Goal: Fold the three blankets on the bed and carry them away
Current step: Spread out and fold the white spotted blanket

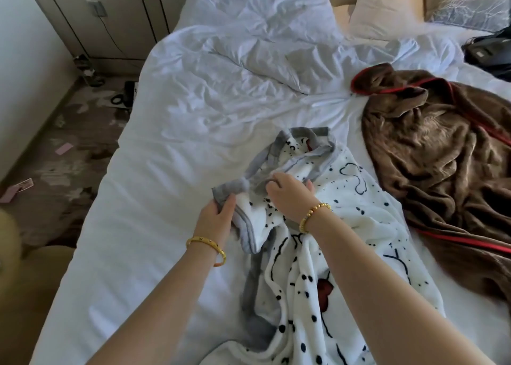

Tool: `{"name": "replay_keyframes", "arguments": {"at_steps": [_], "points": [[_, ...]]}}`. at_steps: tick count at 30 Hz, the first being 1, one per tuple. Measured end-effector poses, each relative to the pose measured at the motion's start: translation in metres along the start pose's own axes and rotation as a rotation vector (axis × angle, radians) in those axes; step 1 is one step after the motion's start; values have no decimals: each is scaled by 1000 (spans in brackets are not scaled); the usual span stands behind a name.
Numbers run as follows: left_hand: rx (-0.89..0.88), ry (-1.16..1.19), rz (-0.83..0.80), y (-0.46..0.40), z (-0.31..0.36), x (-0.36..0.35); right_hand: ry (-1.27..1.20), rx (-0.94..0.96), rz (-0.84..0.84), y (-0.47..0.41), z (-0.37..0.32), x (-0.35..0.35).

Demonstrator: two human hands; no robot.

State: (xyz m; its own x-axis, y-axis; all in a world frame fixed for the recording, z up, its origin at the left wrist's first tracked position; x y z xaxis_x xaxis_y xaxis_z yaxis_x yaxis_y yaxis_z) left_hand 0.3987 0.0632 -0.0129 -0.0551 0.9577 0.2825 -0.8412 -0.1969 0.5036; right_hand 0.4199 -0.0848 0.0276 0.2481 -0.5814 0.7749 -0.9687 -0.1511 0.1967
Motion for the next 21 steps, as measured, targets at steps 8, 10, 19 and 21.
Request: {"name": "replay_keyframes", "arguments": {"at_steps": [8, 10, 19, 21], "points": [[29, 120, -120, -1, -5, -3, -532, 62, 82, 0, -23, -3], [105, 234, -151, -3, -6, -4, -370, 72, -60, 2, -24, -13], [-45, 4, -109, -5, -10, 0, -603, -27, -67, 5, -15, -27], [38, 147, -166, -6, -11, 2, -785, -98, -97, 5, -17, -28]]}}
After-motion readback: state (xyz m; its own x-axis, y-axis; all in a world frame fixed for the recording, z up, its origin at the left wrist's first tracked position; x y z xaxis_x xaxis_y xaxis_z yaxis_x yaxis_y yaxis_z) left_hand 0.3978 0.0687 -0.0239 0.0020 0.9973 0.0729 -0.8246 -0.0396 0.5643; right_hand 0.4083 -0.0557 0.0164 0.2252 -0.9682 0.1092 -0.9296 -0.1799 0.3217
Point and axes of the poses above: each hand's wrist, its own y-axis away from the middle knuckle, its own x-axis out of the back of the hand, z = x × y, the point moved 2 cm from there along -y, towards the middle knuckle, and after that the axes turned 12 degrees about x, right-handed, at the moved point
